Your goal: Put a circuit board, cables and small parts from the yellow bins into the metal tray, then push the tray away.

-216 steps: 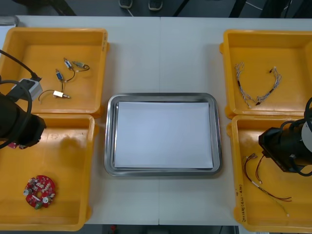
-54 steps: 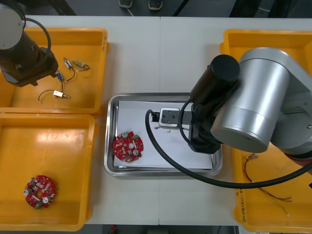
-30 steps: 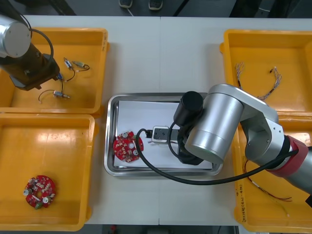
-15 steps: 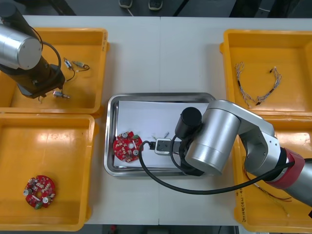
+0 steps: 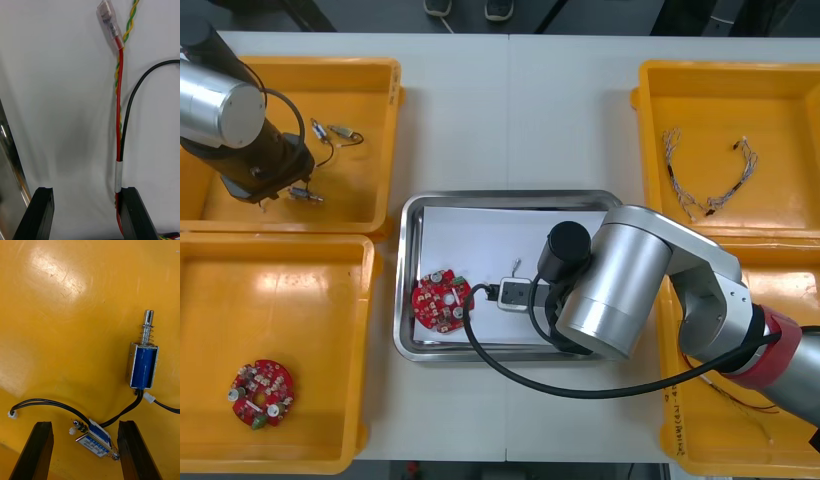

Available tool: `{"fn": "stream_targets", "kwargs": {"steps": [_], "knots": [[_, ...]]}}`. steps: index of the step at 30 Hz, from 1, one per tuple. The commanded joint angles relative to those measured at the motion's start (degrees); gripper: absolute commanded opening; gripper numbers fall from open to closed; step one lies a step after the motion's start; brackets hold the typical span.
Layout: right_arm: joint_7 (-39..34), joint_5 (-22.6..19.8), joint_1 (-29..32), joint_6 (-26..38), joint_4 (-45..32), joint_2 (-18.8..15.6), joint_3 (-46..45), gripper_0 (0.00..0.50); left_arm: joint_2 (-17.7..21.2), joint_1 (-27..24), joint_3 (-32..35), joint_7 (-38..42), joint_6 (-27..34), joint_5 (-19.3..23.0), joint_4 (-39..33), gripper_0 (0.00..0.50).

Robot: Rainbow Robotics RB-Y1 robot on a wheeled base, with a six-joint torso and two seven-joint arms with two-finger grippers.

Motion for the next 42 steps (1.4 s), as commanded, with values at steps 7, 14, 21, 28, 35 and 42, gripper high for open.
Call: {"fn": "stream_targets", "kwargs": {"steps": [7, 14, 21, 28, 35, 42], "knots": [[-0.14, 0.67, 0.55, 0.34, -2.70, 1.97, -1.31, 0.500, -1.31, -2.46, -4.69, -4.25, -2.83, 0.13, 0.24, 0.500], [-0.14, 3.04, 0.55, 2.27, -5.16, 2.06, -1.31, 0.500, -1.39, -2.38, -5.04, -4.08, -2.39, 0.31, 0.24, 0.500], [-0.14, 3.39, 0.55, 3.15, -6.22, 1.97, -1.31, 0.500, -1.31, -2.46, -4.95, -4.25, -2.22, 0.05, 0.15, 0.027], [-0.23, 3.83, 0.55, 3.86, -7.80, 1.97, -1.31, 0.500, -1.31, -2.38, -2.58, -5.05, -1.51, -0.13, 0.15, 0.000], [-0.14, 3.83, 0.55, 4.65, -8.77, 2.06, -1.31, 0.500, -1.22, -2.38, 0.32, -6.19, 1.39, -1.54, -1.08, 0.000], [-0.23, 3.92, 0.55, 5.09, -8.77, 1.97, -1.31, 0.000, -0.52, -2.38, 4.71, -7.68, 7.45, -3.12, -5.03, 0.000]]}}
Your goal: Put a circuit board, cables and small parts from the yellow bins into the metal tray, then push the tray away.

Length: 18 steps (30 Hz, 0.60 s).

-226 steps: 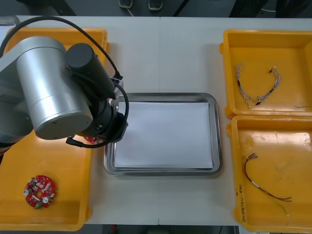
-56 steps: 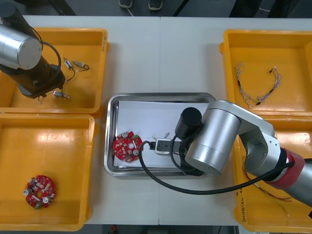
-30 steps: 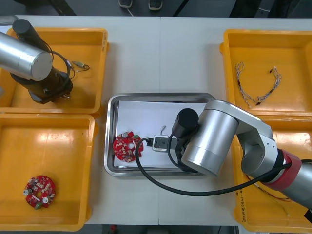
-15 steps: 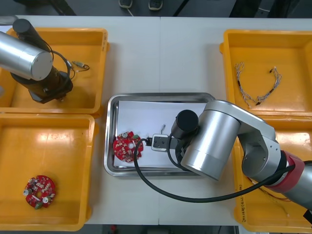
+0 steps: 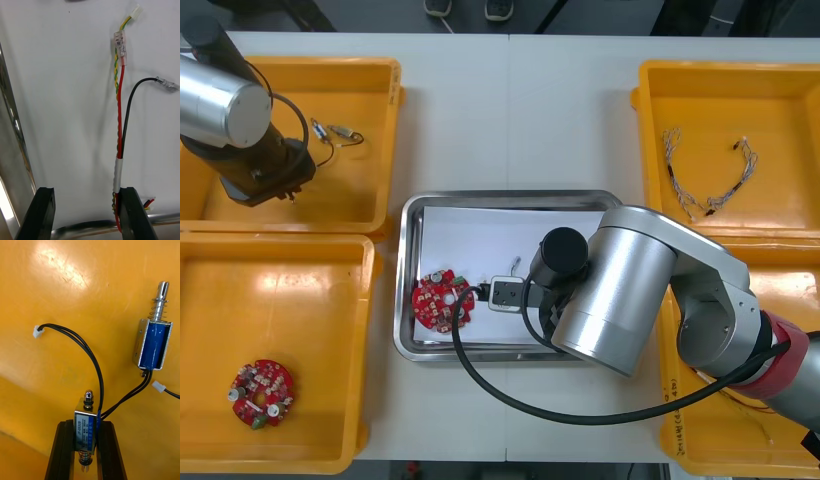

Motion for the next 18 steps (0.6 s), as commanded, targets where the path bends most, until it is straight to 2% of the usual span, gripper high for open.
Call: {"fn": "stream_targets", "kwargs": {"steps": [1, 8, 18], "knots": [[-0.23, 0.44, 0.51, 0.56, -2.32, 1.16, -1.27, 0.000, 0.46, -2.17, 4.18, -5.47, 3.70, -1.66, -4.46, 0.001], [-0.40, 0.17, 0.51, 0.56, -2.41, 1.25, -1.27, 0.000, 1.25, -2.17, 6.12, -5.91, 8.00, -4.64, -9.73, 0.002], [-0.40, 0.26, 0.51, 0.56, -2.41, 1.25, -1.27, 0.000, 1.96, -2.26, 10.69, -6.97, 13.98, -4.21, -15.71, 0.002]]}}
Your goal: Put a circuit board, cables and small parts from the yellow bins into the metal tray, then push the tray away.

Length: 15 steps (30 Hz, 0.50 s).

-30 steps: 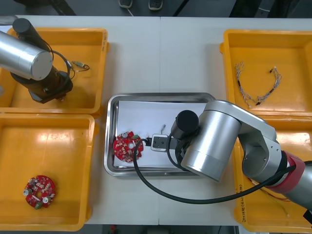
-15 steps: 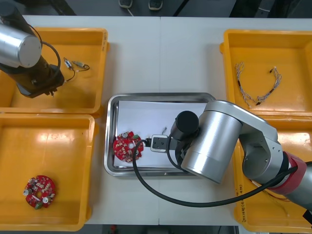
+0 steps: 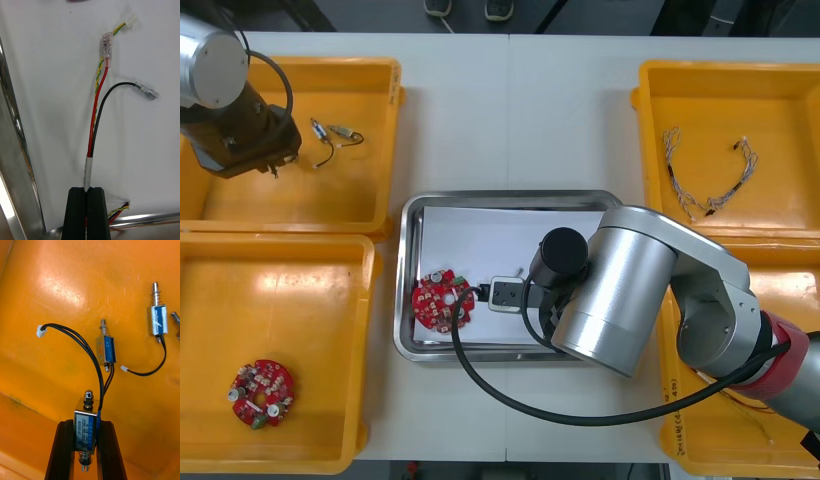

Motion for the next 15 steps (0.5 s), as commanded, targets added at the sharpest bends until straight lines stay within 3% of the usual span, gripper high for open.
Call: {"fn": "stream_targets", "kwargs": {"steps": [1, 4, 5, 6, 7, 15], "knots": [[-0.31, 0.26, 0.51, 0.32, -2.22, 1.28, -1.27, 0.000, 2.04, -2.26, 3.73, -4.34, 3.06, -0.31, -5.04, 0.001], [-0.14, 0.26, 0.51, 0.32, -2.22, 1.28, -1.27, 0.002, 2.21, -2.26, 4.61, -4.60, 5.09, -0.05, -7.41, 0.001], [-0.31, 0.26, 0.51, 0.32, -2.22, 1.28, -1.27, 0.226, 2.21, -2.26, 4.96, -4.78, 5.96, 0.04, -8.47, 0.001], [-0.40, 0.43, 0.51, 0.32, -2.22, 1.28, -1.27, 0.386, 2.21, -2.26, 5.13, -4.78, 6.49, -0.05, -8.99, 0.000], [-0.23, 0.78, 0.51, 0.32, -2.22, 1.28, -1.27, 0.500, 2.30, -2.26, 5.57, -4.95, 7.55, -0.05, -10.22, 0.001], [0.04, 1.84, 0.51, 0.14, -2.22, 1.63, -1.27, 0.500, 2.39, -2.43, 8.03, -5.92, 10.71, 0.13, -13.12, 0.001]]}}
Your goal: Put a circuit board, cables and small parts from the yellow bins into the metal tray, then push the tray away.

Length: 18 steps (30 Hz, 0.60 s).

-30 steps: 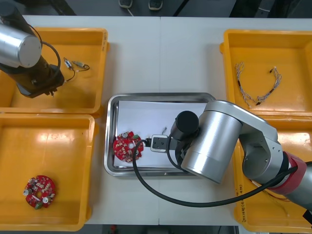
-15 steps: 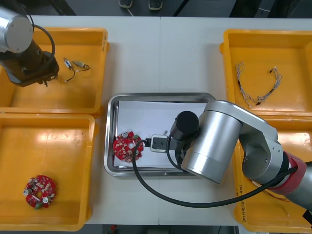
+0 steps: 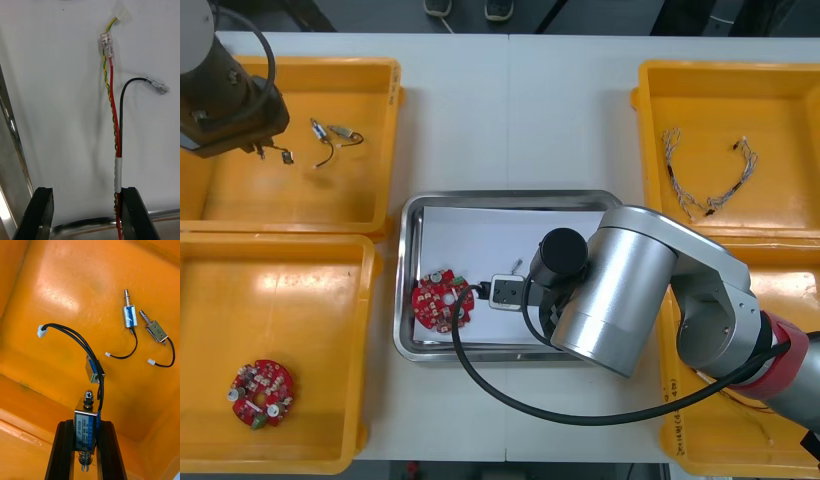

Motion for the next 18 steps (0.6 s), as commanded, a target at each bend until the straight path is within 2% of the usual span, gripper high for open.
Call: {"fn": "stream_targets", "kwargs": {"steps": [1, 18], "knots": [[0.04, 1.12, 0.50, 0.14, -2.19, 1.69, -1.27, 0.500, 2.34, -2.43, 2.62, -5.70, 0.98, 0.09, -2.33, 0.001], [0.65, 2.44, 0.42, 0.23, -2.89, 1.86, -1.27, 0.500, 2.34, -2.43, 2.54, -6.67, 0.19, -0.26, -1.36, 0.000]]}}
